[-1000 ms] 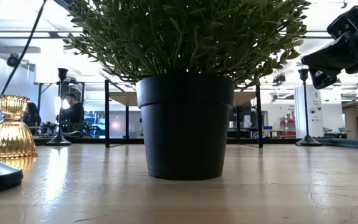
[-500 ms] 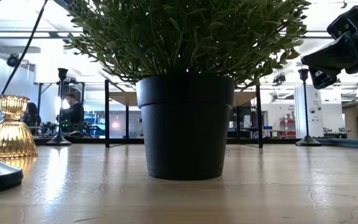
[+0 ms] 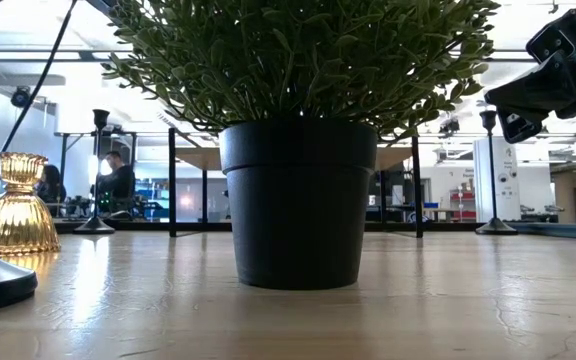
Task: Pick & Place candle stick holders
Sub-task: Put the green glass candle holder on the shelf aligned with the other glass candle holder
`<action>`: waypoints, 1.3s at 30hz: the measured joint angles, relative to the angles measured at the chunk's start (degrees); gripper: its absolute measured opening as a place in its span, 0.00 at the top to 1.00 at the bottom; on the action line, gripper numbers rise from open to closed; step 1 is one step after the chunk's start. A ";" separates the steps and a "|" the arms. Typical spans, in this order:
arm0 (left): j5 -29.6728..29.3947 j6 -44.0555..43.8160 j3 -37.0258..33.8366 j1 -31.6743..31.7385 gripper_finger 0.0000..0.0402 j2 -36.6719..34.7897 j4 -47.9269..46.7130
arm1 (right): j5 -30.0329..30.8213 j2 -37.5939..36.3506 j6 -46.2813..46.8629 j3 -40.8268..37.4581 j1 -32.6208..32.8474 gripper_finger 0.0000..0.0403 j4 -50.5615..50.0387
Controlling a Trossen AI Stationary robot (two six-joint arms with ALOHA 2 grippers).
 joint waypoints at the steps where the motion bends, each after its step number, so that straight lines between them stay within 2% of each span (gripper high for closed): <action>1: 0.00 0.27 0.00 0.00 0.66 0.00 0.00 | 0.00 0.02 0.00 0.00 0.02 0.98 0.00; 9: -0.04 0.81 0.00 0.20 0.65 0.00 0.22 | 0.00 0.02 0.00 0.00 0.01 0.98 0.00; 30: -0.37 -2.23 1.26 0.76 0.36 -0.01 0.15 | 0.00 0.01 0.00 0.00 0.02 0.98 0.00; 39: 0.11 -2.82 1.49 0.76 0.29 -3.10 0.22 | 0.00 0.01 0.00 0.00 0.00 0.98 0.00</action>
